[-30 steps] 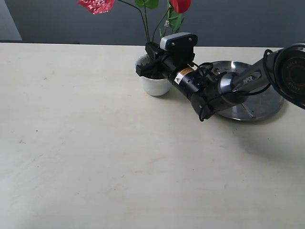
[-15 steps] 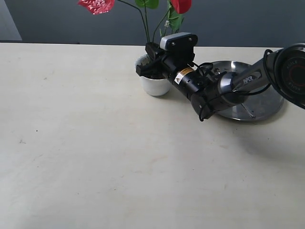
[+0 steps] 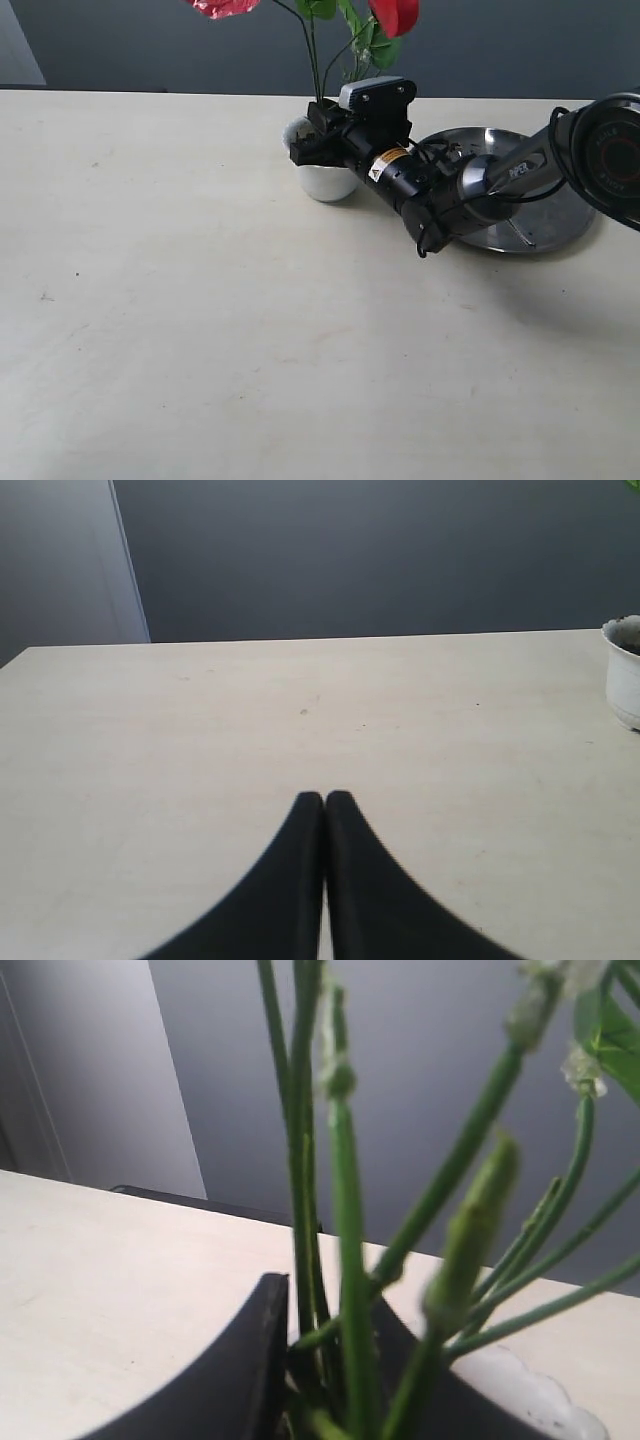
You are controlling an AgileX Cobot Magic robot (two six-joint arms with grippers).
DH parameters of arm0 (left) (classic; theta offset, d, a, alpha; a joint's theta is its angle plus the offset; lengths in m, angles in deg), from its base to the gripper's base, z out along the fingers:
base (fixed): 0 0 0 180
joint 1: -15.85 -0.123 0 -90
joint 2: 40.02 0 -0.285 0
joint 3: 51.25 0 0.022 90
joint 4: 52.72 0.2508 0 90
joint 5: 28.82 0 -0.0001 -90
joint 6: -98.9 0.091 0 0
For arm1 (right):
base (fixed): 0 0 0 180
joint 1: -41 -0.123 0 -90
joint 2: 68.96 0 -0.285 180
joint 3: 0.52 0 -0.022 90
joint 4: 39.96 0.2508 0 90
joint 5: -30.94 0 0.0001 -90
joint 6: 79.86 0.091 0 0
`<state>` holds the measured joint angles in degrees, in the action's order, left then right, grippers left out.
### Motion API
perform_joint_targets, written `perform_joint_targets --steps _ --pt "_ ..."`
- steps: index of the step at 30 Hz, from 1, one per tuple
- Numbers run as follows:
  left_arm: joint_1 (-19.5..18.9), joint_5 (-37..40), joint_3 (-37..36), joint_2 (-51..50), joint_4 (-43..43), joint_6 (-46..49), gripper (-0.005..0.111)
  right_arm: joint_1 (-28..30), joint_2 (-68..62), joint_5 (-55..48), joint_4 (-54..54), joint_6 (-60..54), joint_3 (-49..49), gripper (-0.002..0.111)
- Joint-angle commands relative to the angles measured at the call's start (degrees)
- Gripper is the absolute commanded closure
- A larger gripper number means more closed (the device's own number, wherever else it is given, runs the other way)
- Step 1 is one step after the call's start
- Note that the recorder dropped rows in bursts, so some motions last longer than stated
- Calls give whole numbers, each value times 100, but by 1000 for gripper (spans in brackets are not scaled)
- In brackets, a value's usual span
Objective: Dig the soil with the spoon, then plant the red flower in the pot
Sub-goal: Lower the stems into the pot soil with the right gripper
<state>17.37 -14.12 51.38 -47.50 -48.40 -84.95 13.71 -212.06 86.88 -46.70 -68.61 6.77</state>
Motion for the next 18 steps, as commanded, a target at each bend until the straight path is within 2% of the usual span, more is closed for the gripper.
perform_joint_targets --steps 1,13,15,18 --pt "34 -54 15 -30 -14 -5 105 -2 -308 -1513 -197 58 226 88" --pt "34 -54 15 -30 -14 -5 105 -12 -227 -1514 -199 140 226 87" --pt "34 -54 15 -30 -14 -5 105 -12 -227 -1502 -212 140 226 79" --pt "34 -54 15 -30 -14 -5 105 -12 -227 -1488 -221 140 226 61"
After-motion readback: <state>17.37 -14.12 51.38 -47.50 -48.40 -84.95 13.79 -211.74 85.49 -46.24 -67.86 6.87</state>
